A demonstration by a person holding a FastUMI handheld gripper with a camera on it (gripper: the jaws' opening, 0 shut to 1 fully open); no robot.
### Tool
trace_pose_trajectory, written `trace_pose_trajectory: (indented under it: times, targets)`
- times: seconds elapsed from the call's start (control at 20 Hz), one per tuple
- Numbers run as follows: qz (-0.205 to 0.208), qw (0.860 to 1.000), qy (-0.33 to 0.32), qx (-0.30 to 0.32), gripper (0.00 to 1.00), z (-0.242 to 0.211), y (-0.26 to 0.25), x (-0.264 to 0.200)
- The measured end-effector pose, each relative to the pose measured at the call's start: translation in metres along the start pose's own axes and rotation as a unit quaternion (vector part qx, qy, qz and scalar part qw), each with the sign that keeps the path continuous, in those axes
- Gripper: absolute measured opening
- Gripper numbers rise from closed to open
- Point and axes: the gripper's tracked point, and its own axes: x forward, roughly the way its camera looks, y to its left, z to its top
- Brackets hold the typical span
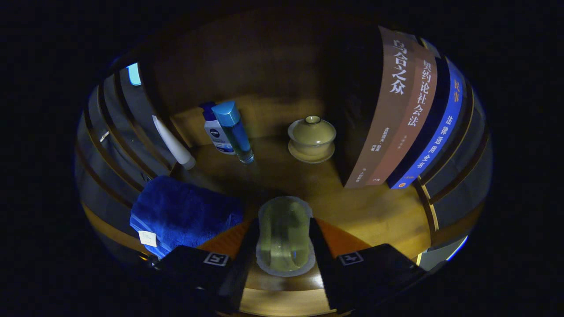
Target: Pull open the drawer, take out the items inside it, and place them on the countertop above the cabinet.
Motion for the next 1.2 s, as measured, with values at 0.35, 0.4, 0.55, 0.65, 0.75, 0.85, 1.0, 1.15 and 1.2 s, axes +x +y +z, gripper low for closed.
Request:
trace_pose_trajectory:
  times: [0.35, 0.4, 0.55, 0.65, 0.75, 0.85, 1.0, 1.15, 1.2]
  targets:
    - [0.008, 1.0, -0.026, 0.004, 1.0, -0.003, 0.003, -0.03]
    - [0.008, 0.999, -0.033, 0.006, 1.0, -0.006, 0.003, -0.037]
    - [0.01, 0.999, -0.048, 0.018, 1.0, -0.022, 0.001, -0.058]
    - [0.008, 0.998, -0.054, 0.02, 1.0, -0.036, 0.0, -0.073]
    - [0.005, 0.998, -0.067, 0.018, 1.0, -0.05, -0.002, -0.091]
    - [0.003, 0.996, -0.089, 0.013, 1.0, -0.062, -0.003, -0.114]
    - [0.011, 0.991, -0.133, 0.006, 1.0, -0.083, 0.001, -0.152]
    - [0.009, 0.983, -0.182, 0.002, 1.0, -0.11, 0.0, -0.189]
    - [0.01, 0.98, -0.198, 0.003, 1.0, -0.12, 0.0, -0.2]
